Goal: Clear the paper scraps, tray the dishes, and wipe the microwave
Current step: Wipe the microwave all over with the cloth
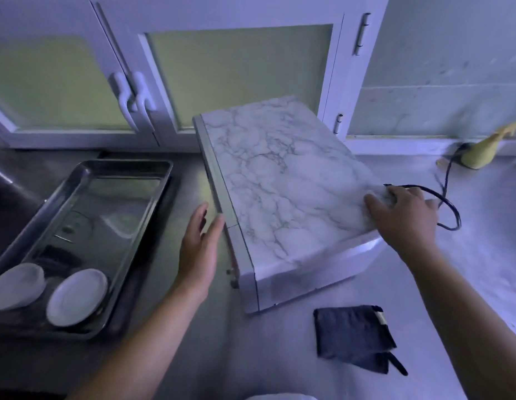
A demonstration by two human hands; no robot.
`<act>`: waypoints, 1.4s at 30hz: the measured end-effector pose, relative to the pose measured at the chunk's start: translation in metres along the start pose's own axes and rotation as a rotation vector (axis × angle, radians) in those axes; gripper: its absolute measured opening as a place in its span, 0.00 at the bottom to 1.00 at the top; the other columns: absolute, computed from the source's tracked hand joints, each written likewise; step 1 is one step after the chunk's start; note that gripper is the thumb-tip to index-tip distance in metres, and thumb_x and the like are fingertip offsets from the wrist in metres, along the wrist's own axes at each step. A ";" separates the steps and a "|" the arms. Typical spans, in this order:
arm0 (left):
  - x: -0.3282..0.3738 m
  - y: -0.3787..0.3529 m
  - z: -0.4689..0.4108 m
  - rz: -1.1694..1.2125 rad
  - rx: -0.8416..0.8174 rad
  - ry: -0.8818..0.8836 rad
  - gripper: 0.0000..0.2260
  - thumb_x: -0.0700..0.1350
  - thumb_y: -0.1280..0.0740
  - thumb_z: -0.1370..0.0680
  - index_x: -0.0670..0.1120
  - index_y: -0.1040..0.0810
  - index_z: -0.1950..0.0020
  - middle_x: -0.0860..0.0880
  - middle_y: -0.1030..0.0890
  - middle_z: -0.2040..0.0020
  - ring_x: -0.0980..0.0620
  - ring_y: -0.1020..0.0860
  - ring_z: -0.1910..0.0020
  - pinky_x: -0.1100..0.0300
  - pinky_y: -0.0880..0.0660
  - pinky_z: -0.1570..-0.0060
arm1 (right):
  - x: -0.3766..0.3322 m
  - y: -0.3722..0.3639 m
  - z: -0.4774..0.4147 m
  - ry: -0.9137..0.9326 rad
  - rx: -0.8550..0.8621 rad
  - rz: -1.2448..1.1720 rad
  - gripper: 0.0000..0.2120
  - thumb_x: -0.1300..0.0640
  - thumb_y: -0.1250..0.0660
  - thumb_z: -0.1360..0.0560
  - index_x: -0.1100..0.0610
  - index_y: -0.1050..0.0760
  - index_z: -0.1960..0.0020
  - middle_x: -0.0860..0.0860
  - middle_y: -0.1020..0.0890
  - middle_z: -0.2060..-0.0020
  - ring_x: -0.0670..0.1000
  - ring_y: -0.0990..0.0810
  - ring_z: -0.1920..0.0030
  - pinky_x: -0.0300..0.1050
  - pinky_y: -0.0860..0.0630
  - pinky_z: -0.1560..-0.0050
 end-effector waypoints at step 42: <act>-0.005 -0.031 -0.020 0.153 0.404 -0.014 0.04 0.47 0.32 0.22 0.54 0.22 0.48 0.55 0.18 0.46 0.59 0.21 0.45 0.66 0.26 0.46 | -0.003 -0.042 0.038 -0.132 0.470 -1.112 0.16 0.63 0.44 0.19 0.67 0.27 0.36 0.61 0.24 0.41 0.47 0.25 0.41 0.37 0.29 0.39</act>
Point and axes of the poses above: each hand's wrist, its own z-axis away from the middle knuckle, its own y-axis out of the back of the hand, x = y × z, the point moved 6 cm from there along -z, towards the middle knuckle
